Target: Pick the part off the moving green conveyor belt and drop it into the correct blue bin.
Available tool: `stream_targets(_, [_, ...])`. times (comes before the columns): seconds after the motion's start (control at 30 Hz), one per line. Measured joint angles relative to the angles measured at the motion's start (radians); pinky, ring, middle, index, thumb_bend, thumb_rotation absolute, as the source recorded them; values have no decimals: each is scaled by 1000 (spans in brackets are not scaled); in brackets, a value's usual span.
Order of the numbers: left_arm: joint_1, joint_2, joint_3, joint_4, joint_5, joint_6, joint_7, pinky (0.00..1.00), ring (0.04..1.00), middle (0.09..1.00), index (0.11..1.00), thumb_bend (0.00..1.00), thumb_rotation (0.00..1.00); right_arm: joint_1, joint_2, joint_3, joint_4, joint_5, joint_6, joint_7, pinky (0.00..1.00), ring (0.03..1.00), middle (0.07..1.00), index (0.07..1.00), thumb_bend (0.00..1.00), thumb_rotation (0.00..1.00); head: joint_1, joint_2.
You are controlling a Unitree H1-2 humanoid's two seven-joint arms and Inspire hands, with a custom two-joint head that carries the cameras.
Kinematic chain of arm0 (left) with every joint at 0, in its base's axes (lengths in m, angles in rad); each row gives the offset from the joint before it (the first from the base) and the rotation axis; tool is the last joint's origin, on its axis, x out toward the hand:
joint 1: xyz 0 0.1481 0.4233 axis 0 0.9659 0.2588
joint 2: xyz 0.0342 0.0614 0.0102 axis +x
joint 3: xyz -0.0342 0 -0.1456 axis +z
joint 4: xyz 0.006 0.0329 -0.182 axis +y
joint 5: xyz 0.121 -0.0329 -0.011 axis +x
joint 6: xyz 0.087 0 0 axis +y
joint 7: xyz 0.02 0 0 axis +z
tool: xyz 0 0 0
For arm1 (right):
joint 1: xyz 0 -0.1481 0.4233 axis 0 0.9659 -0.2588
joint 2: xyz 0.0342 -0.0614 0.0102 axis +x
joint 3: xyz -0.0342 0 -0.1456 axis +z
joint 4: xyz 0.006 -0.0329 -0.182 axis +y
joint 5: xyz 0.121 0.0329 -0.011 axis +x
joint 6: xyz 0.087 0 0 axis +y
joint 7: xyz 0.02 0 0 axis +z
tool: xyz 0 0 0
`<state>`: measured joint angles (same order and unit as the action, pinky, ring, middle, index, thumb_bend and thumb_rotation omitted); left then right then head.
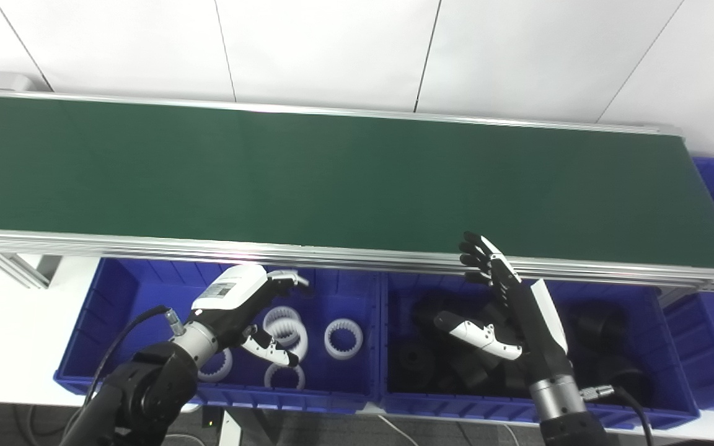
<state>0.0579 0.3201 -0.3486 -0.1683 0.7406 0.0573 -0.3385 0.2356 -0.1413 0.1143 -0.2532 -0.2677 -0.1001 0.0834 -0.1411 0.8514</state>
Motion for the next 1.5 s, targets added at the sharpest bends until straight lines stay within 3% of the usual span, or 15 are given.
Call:
stream_targets(0.2, [4,-2,24,3,-10,-1,26,613,807,998,1000,690,116,0,0,0,0,-5,0,0,753,838,870,909,813,557,-12,-5])
stream_targets(0.33, [5,-3,37,4,-84,-9,25,648,827,984,993,762,223,0,0,1,0,-5,2,0,756,840,870,908,809,556,-18,-8])
stream_targets(0.57, [5,-40,110,64,-467,-81,-9,813,909,951,941,841,223,2,0,4,0,-8,13,4,758,846,876,902,812,568,-64,-20])
stream_targets(0.83, [8,-80,169,124,-740,-152,-36,790,886,925,929,879,229,10,-4,5,-2,-15,55,23,759,856,903,923,805,567,-72,-28])
stream_targets(1.23, [12,-98,195,151,-862,-163,-53,801,864,918,936,836,213,12,-9,5,-2,-33,59,29,773,861,901,920,786,534,-66,-37])
stream_targets(1.5, [13,-98,199,156,-881,-162,-54,792,864,918,932,830,191,12,-3,7,-2,-38,60,30,771,859,900,917,780,529,-64,-40])
